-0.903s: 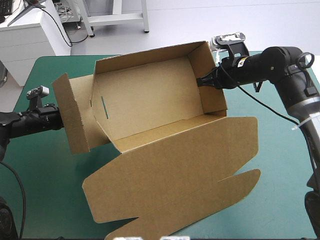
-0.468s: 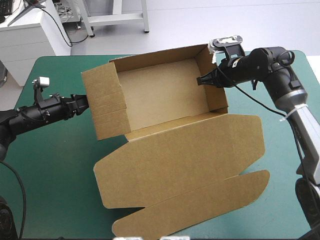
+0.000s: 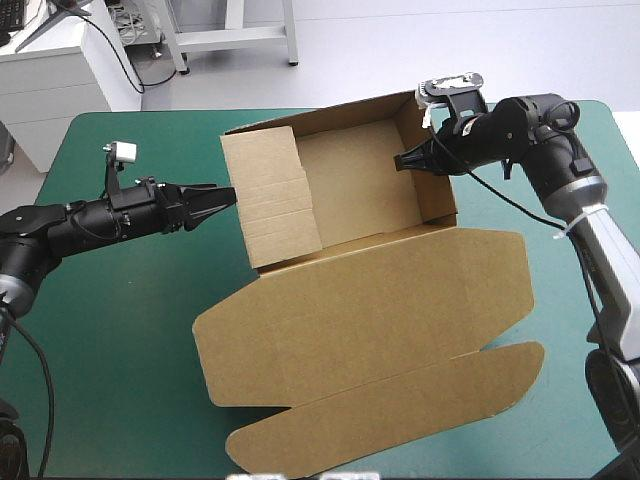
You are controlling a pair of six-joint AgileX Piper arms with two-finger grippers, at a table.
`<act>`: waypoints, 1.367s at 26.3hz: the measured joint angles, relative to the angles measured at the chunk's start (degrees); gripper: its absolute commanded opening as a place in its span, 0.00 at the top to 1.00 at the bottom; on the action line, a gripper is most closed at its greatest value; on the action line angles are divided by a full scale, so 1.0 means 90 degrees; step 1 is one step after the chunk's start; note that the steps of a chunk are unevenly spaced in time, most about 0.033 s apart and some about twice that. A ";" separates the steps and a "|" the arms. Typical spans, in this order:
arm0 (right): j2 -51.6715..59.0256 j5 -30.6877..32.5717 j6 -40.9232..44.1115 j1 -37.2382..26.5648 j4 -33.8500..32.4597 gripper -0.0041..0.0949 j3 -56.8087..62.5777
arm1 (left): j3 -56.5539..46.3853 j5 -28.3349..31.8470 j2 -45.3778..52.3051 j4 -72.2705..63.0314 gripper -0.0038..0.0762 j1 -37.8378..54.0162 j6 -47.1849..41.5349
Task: Fold the box
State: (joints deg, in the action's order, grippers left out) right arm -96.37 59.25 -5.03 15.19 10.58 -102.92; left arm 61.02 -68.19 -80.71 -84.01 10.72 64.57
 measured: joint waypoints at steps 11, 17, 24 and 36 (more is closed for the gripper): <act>-0.0027 -0.0118 0.0113 0.0000 -0.0066 0.97 0.0000 | 0.0022 -0.0056 0.0374 -0.0169 0.25 -0.0018 -0.0853; -0.0027 -0.0120 0.0164 0.0086 -0.0106 0.97 0.0000 | 0.0035 -0.0056 0.0381 -0.0005 0.25 -0.0034 -0.1003; -0.0027 -0.0198 0.0667 0.0667 -0.0963 0.96 0.0006 | 0.0226 0.0366 0.0381 0.1251 0.25 -0.0749 -0.1828; 0.0106 -0.0200 0.1931 0.1352 -0.2447 0.96 0.0006 | 0.1243 0.2288 0.0381 0.5208 0.35 -0.2654 -0.5768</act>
State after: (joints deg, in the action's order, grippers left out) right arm -95.42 57.45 12.35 27.36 -11.45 -102.87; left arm 72.21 -47.60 -77.28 -37.14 -13.16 12.66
